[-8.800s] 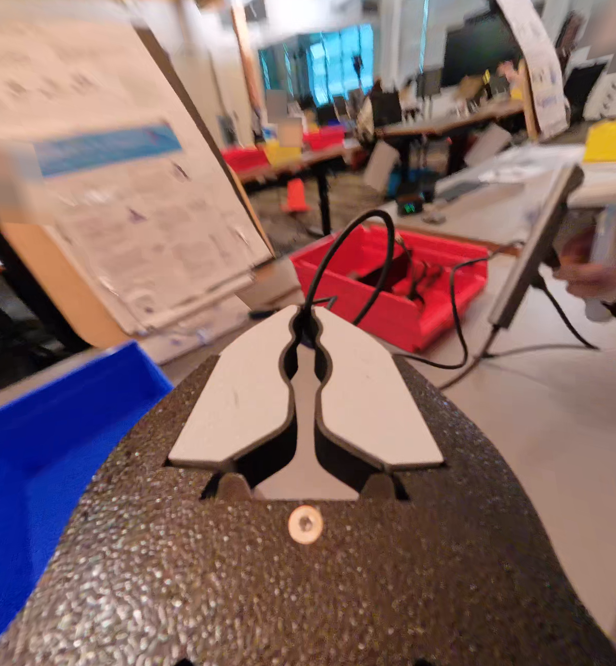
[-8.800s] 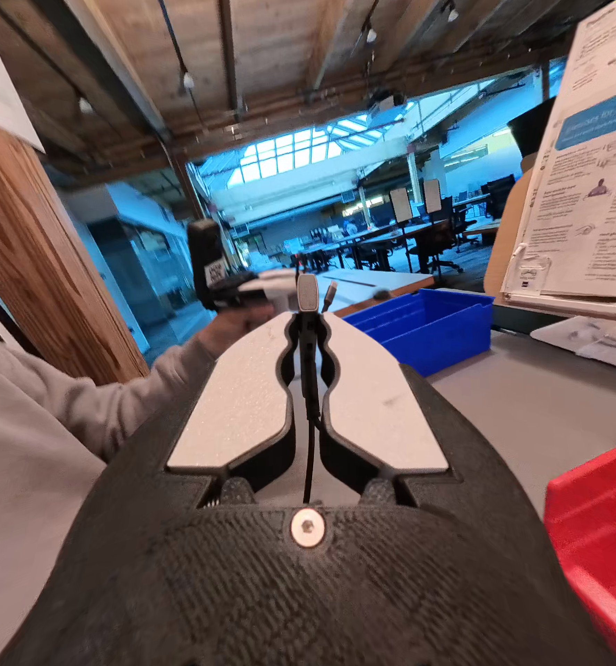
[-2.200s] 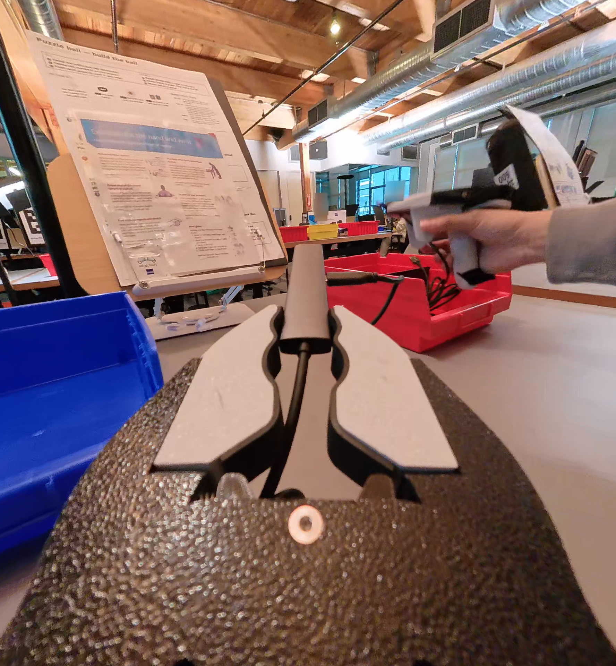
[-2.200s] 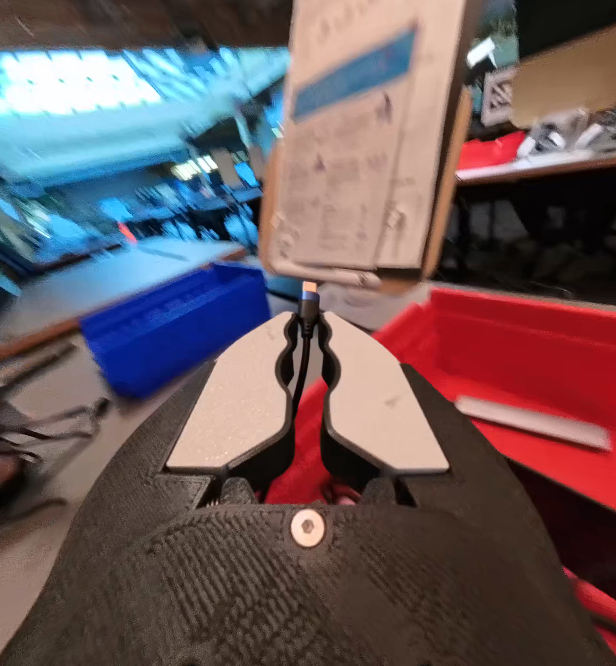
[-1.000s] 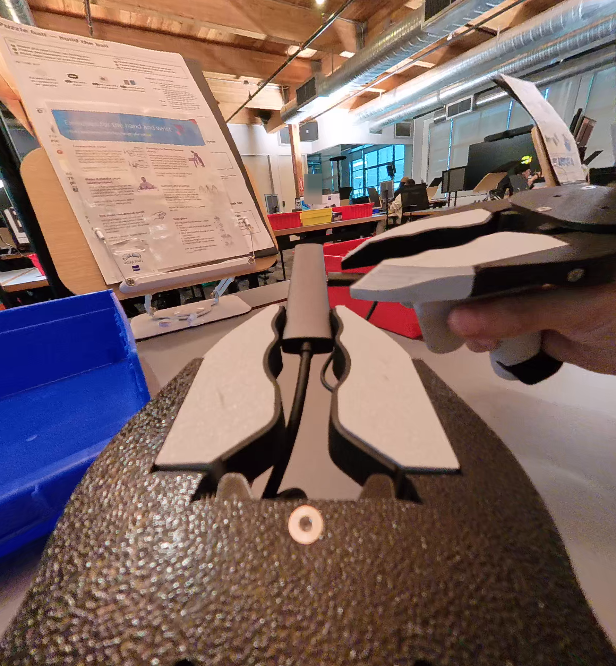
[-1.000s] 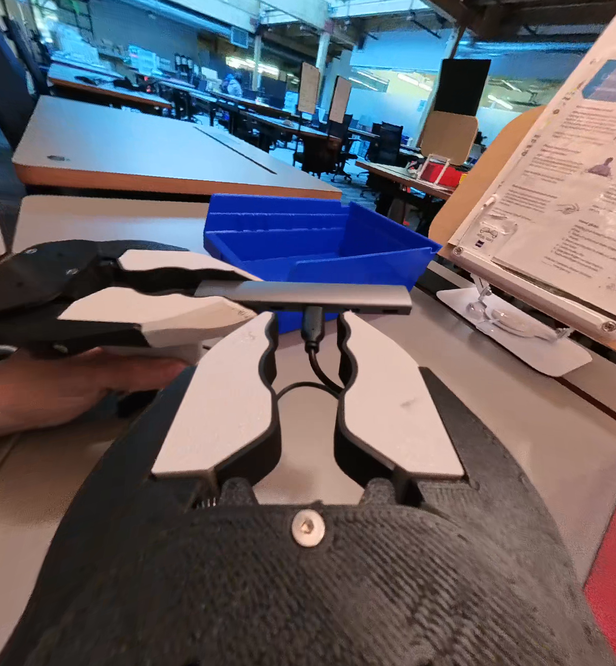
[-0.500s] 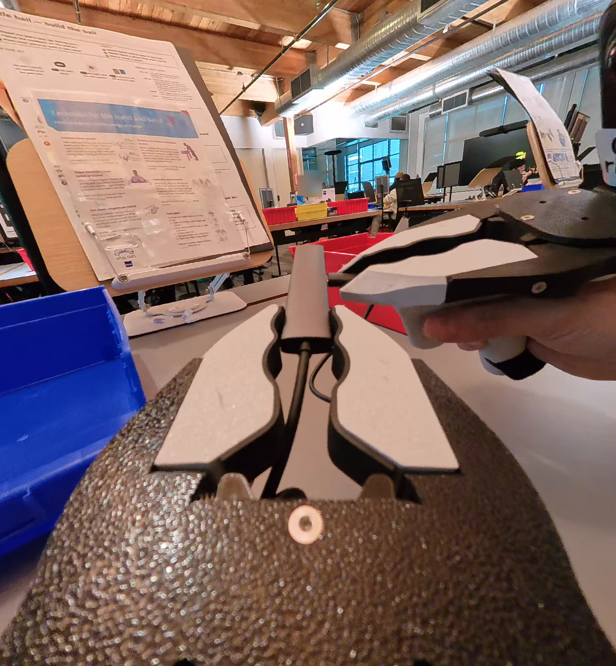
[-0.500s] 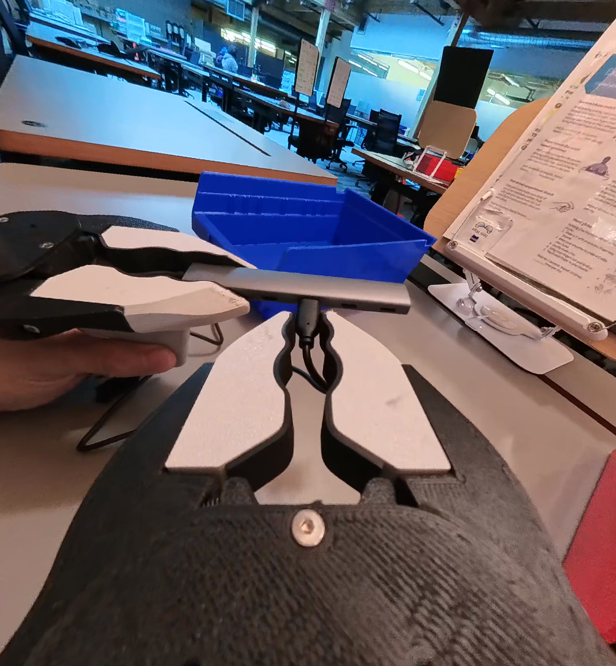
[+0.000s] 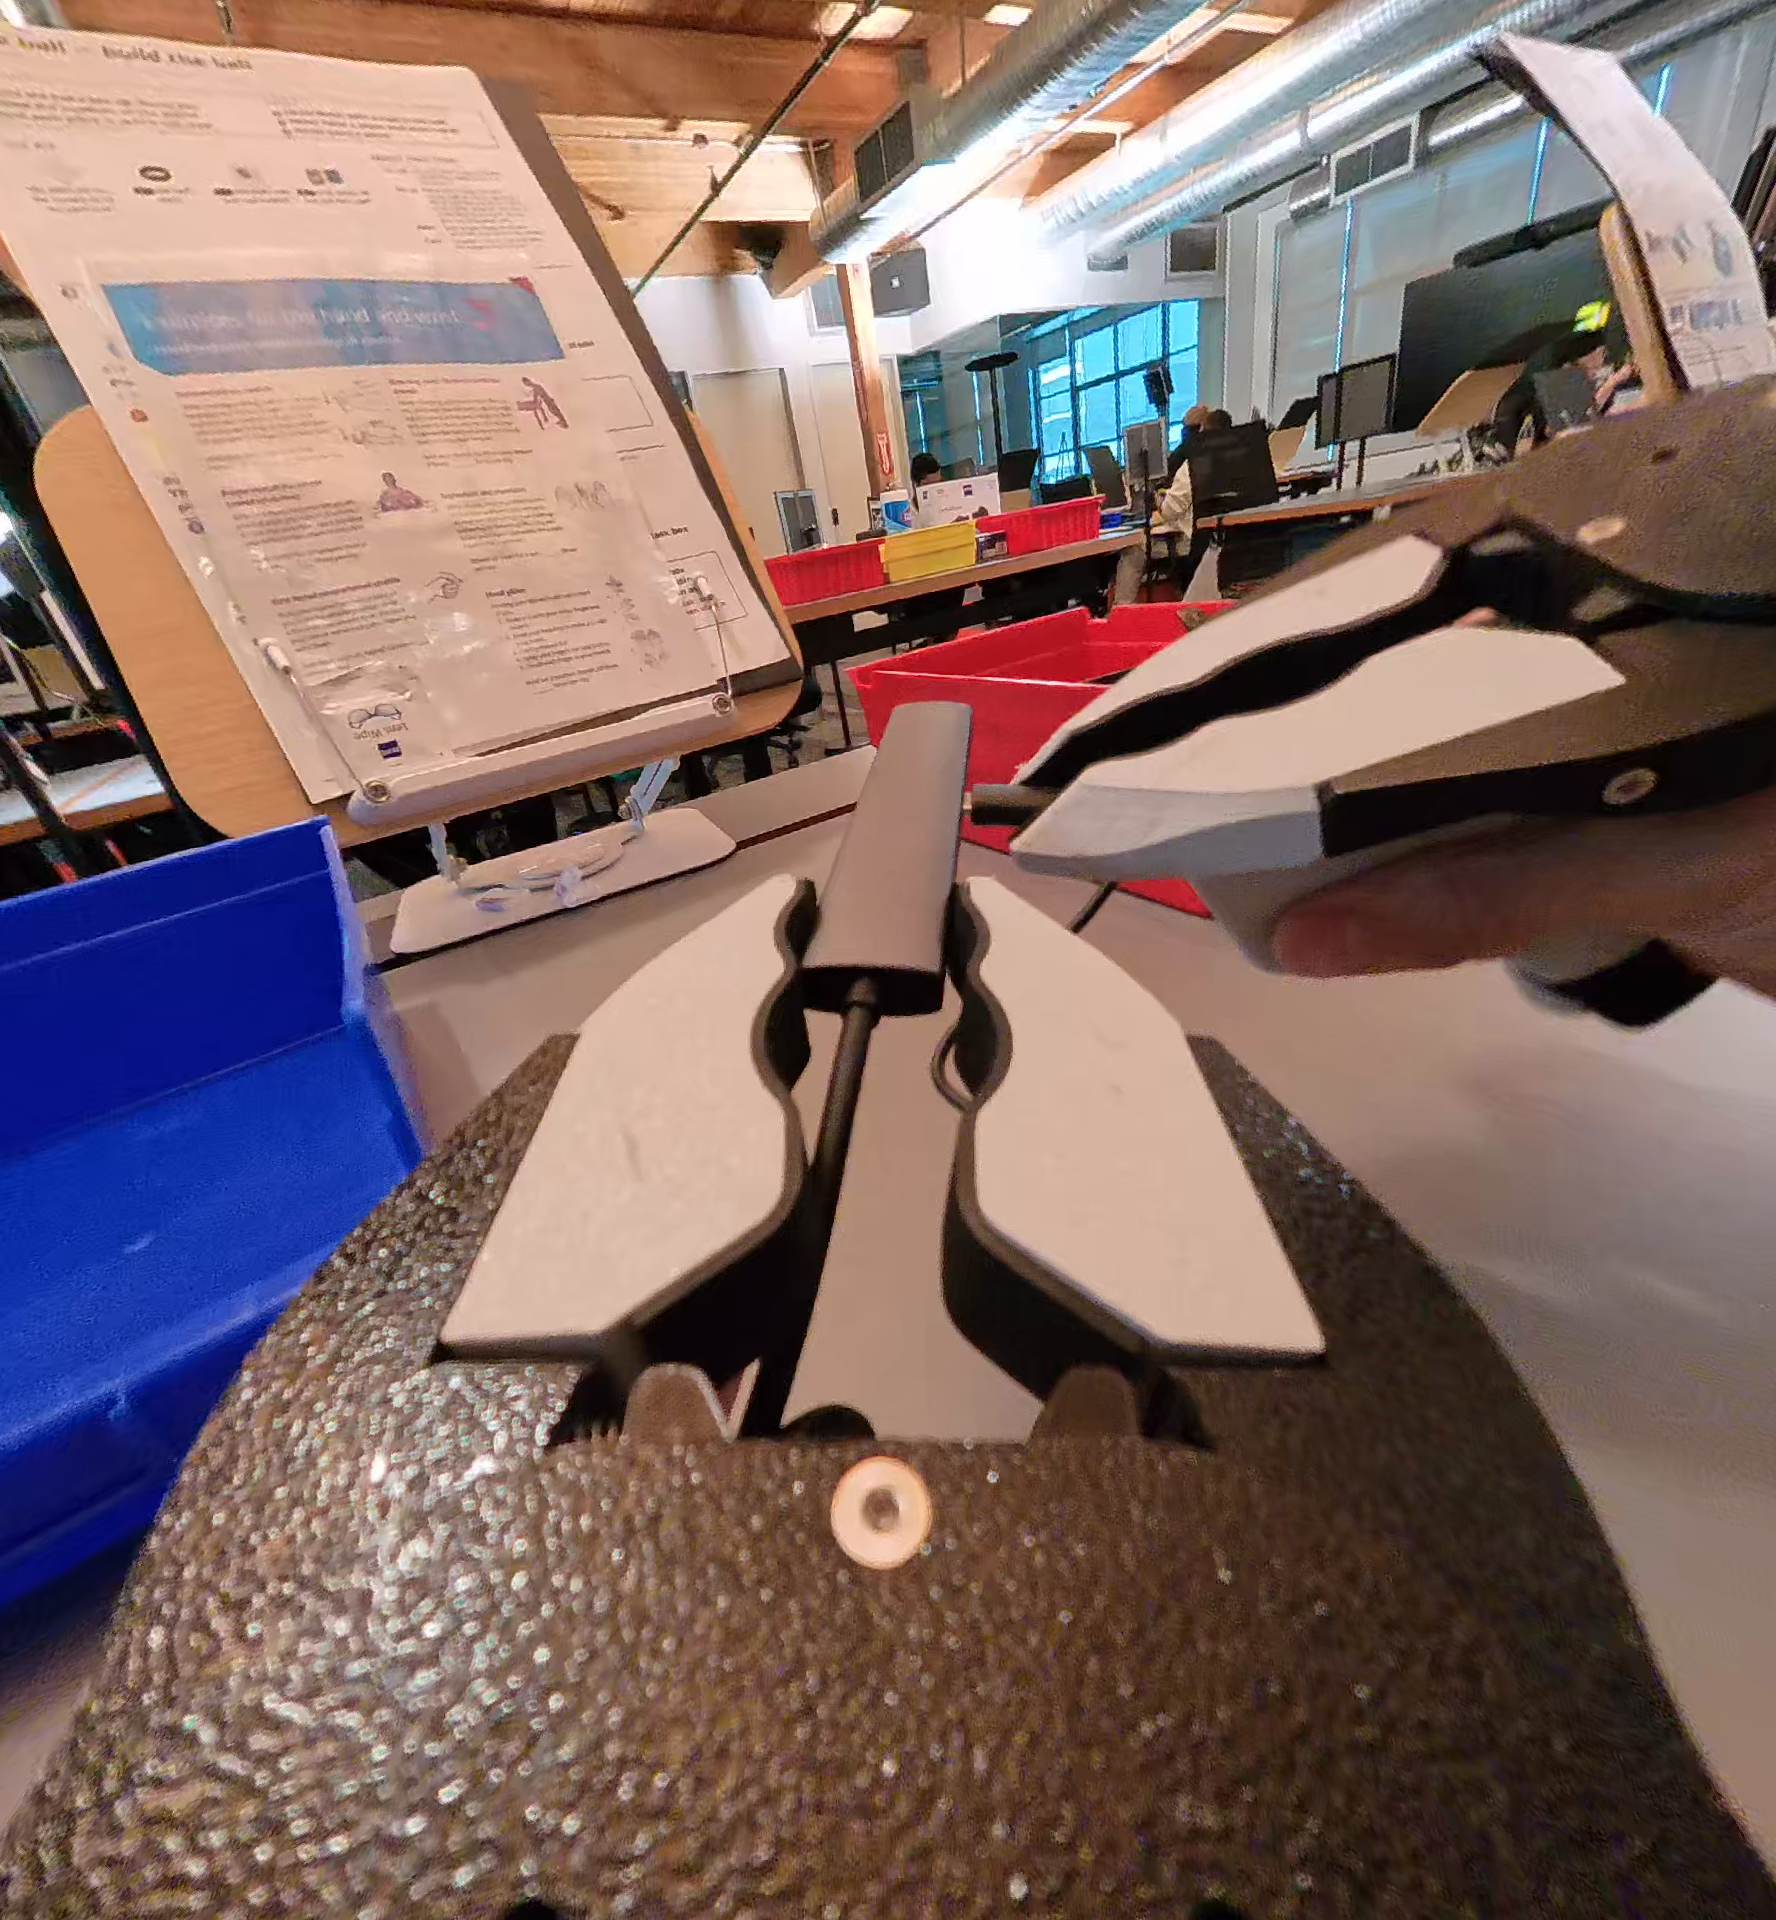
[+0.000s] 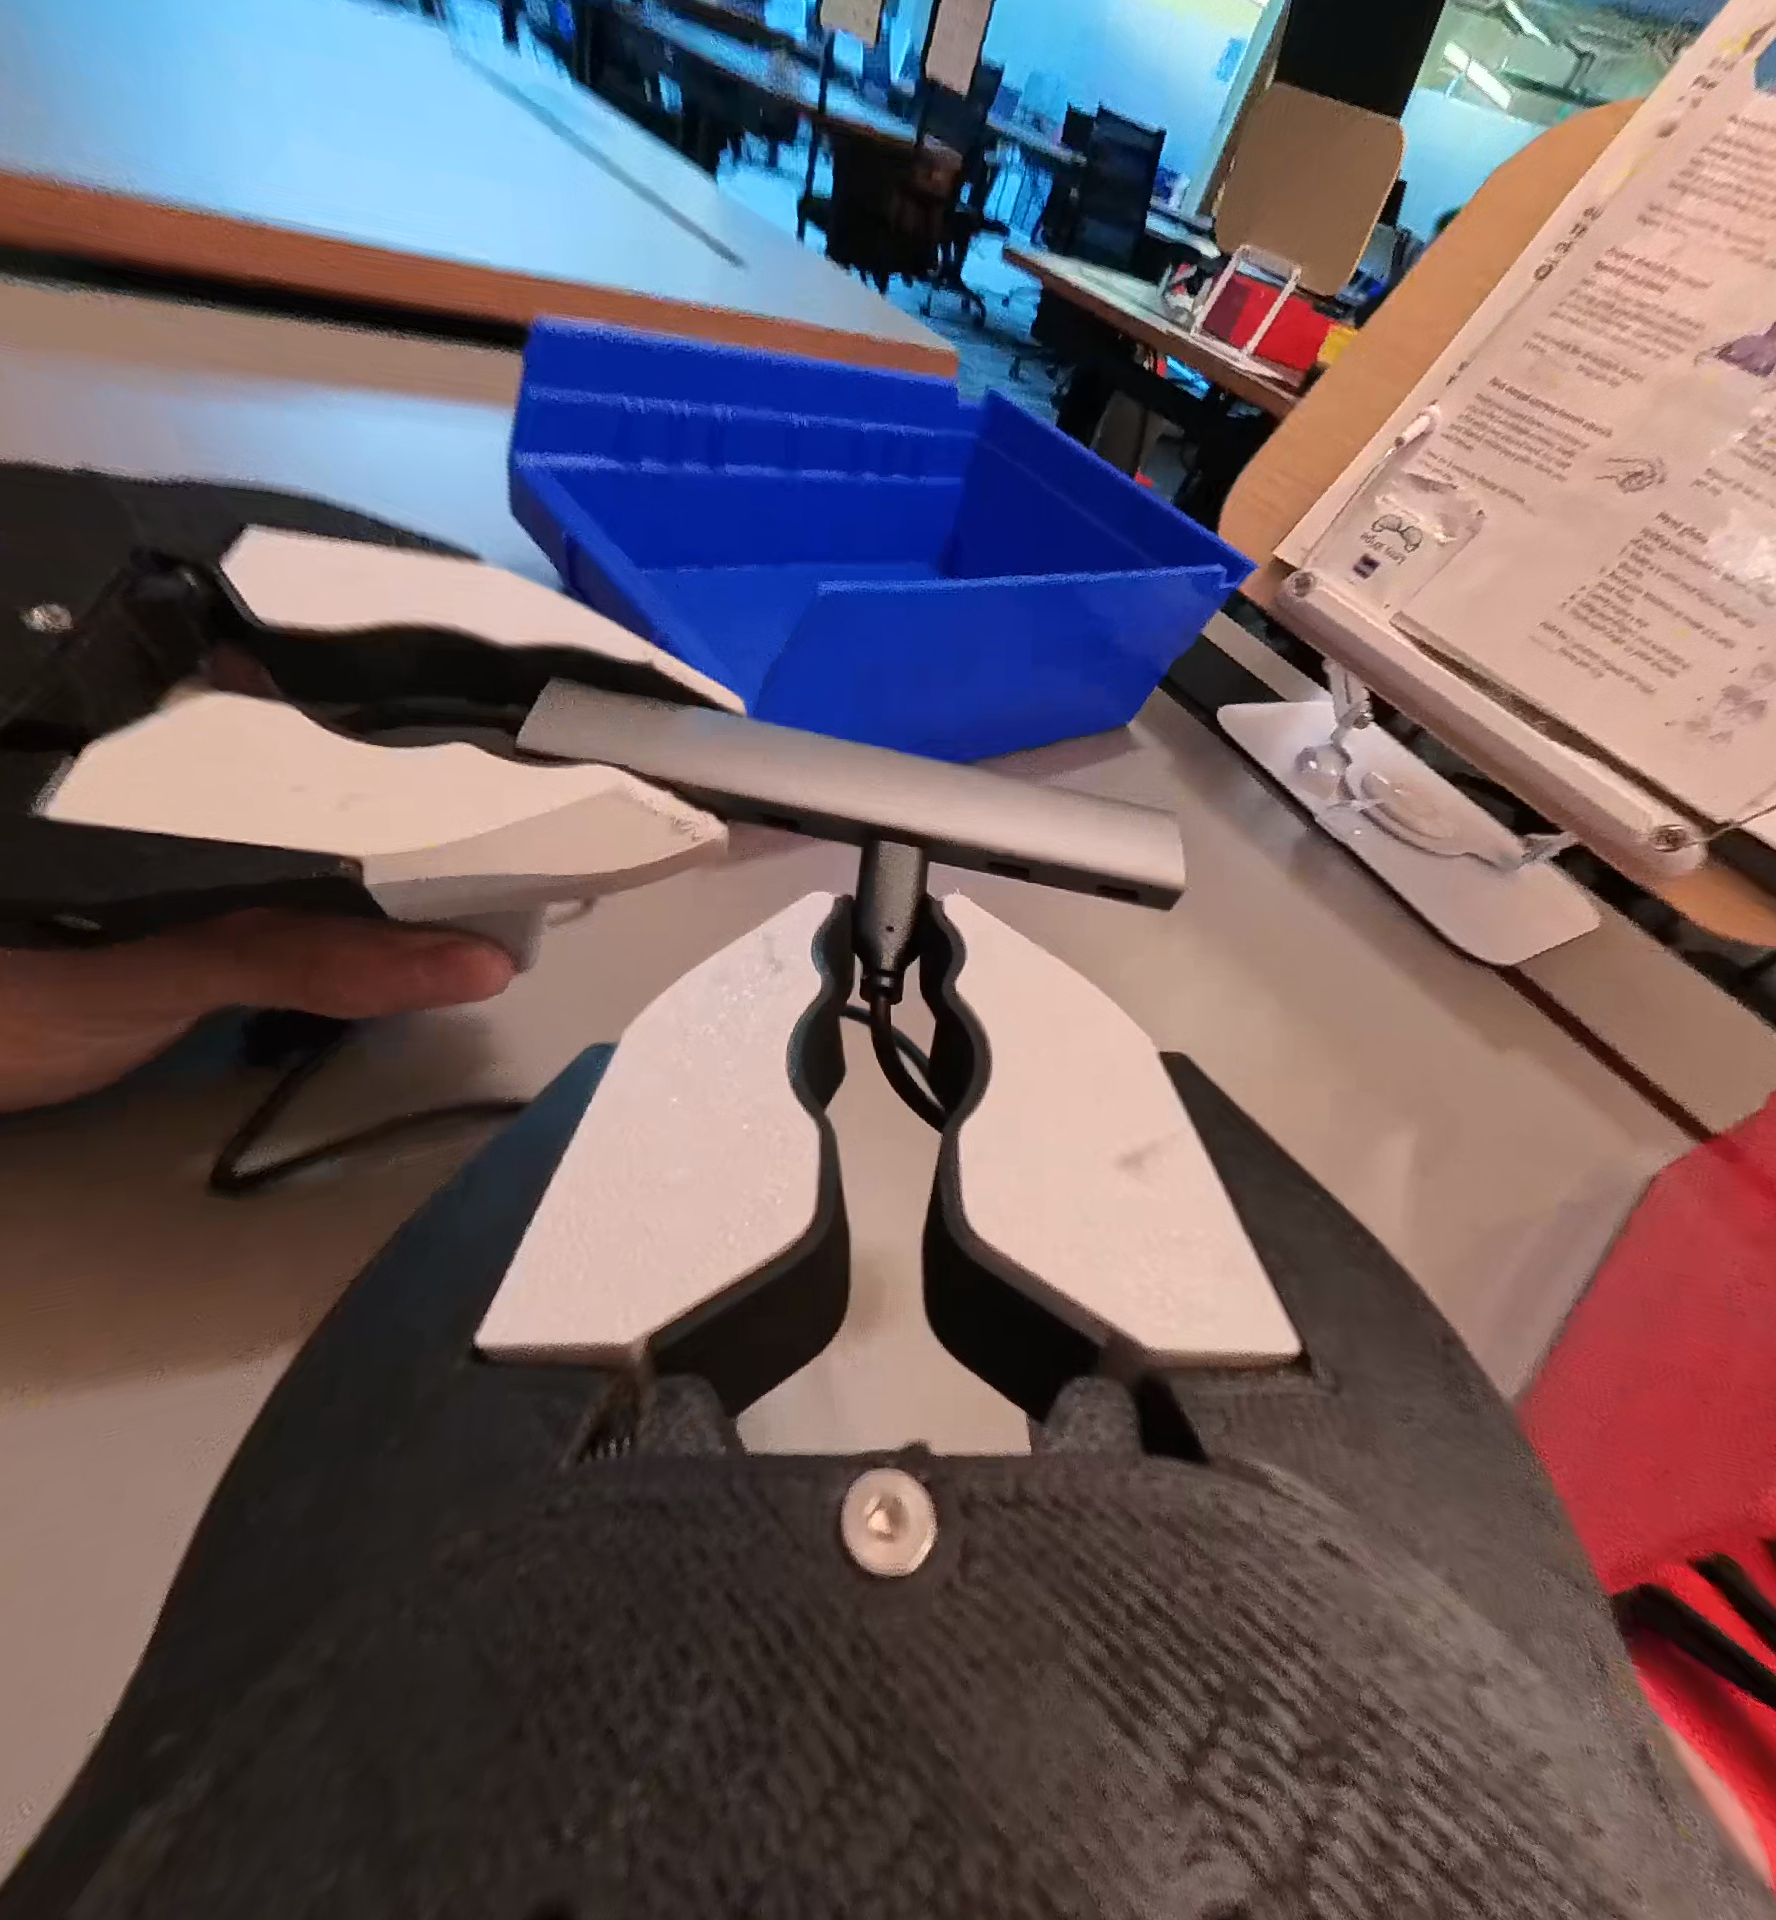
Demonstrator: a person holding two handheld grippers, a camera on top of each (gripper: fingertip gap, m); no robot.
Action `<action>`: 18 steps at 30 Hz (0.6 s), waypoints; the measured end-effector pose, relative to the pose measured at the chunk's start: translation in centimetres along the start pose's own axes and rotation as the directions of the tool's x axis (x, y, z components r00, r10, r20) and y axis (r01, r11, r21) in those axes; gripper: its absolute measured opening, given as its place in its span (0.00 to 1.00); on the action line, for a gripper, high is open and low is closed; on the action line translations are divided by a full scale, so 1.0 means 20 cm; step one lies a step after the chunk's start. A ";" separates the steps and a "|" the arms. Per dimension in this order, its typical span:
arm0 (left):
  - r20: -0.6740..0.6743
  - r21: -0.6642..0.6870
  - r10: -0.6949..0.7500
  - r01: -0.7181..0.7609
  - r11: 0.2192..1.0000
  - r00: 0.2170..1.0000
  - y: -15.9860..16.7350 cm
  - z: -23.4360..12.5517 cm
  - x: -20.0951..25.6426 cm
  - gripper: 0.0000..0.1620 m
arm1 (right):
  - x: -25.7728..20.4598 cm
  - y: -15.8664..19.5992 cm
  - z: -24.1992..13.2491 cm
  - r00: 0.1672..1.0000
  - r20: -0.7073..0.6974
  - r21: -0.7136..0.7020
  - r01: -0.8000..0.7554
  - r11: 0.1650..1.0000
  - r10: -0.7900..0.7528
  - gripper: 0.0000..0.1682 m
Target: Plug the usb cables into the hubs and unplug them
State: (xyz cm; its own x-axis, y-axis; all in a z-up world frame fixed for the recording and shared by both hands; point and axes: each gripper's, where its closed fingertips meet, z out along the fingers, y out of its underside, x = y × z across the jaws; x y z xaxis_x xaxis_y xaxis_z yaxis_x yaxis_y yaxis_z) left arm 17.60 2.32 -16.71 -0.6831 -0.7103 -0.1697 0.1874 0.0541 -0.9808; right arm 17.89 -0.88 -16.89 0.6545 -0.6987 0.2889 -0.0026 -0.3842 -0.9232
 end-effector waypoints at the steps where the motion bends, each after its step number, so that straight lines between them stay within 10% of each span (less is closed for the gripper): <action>1: -0.001 0.002 0.012 -0.012 1.000 1.000 0.00 0.00 0.01 0.15 | 0.00 0.00 -0.01 1.000 -0.006 -0.020 0.029 0.999 -0.029 0.08; 5: 0.289 0.098 -0.297 0.280 0.955 0.910 0.04 -0.14 -0.45 0.14 | 0.09 0.10 -0.16 0.999 -0.040 -0.064 -0.021 0.998 0.019 0.07; 13: -0.004 0.217 -0.250 0.245 0.945 0.968 -0.11 -0.14 -0.23 0.14 | -0.05 -0.05 -0.33 0.936 0.200 0.120 -0.316 0.941 0.289 0.07; 18: -0.137 0.159 -0.217 0.238 0.958 0.966 -0.11 -0.10 -0.11 0.14 | 0.01 0.11 -0.20 0.974 -0.015 -0.025 -0.227 0.974 0.227 0.07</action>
State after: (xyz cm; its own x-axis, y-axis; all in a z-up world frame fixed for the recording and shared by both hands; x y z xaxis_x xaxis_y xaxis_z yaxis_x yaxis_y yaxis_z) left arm 17.21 5.14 -14.42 -0.7978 -0.6018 0.0358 0.1292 -0.2286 -0.9649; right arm 15.07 -4.33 -17.84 0.6256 -0.7765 0.0755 -0.1699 -0.2300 -0.9582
